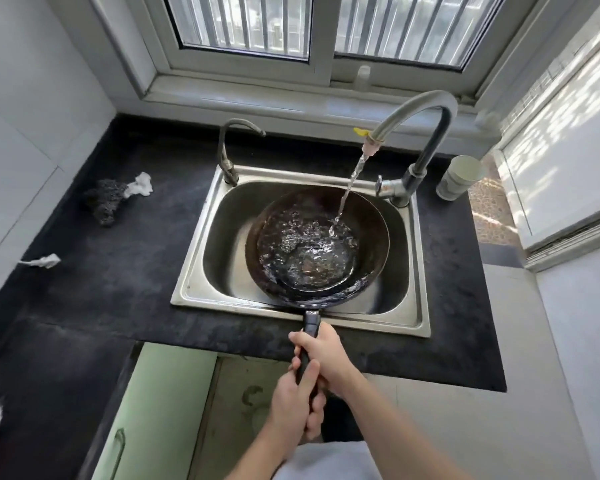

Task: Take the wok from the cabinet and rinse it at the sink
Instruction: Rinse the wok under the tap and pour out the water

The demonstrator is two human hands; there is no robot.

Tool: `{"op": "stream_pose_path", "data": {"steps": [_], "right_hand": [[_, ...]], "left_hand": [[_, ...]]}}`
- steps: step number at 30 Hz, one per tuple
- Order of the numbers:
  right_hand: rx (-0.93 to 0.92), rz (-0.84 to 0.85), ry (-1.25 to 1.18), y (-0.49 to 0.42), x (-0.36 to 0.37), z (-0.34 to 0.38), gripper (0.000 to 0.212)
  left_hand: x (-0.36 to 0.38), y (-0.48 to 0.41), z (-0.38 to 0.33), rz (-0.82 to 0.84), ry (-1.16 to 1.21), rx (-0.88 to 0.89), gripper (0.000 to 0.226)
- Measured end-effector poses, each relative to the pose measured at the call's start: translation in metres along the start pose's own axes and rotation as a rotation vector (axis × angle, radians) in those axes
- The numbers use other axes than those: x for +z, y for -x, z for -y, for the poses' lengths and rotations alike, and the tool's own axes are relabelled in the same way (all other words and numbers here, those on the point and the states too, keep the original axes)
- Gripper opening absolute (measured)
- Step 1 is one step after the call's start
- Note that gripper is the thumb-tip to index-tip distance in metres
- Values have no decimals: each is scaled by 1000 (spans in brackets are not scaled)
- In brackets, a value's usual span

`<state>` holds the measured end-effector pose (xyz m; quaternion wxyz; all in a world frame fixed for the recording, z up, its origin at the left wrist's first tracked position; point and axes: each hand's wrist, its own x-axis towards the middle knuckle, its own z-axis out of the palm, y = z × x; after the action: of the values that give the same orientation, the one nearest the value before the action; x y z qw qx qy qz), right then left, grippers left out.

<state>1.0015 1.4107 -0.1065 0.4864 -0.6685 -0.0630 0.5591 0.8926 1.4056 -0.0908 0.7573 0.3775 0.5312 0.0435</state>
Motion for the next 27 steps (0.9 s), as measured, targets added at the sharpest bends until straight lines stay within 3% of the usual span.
{"op": "stream_pose_path", "data": {"steps": [5, 12, 21, 27], "right_hand": [[-15, -112, 108, 5, -2, -4, 21], [-30, -127, 85, 7, -7, -6, 23], [-11, 73, -159, 3, 2, -6, 16], [-2, 144, -222, -9, 16, -6, 21]], "left_hand": [[2, 1, 6, 80, 69, -72, 52], [7, 5, 5, 100, 58, -73, 47], [0, 7, -4, -68, -171, 42, 44], [-10, 3, -10, -129, -187, 76, 44]]}}
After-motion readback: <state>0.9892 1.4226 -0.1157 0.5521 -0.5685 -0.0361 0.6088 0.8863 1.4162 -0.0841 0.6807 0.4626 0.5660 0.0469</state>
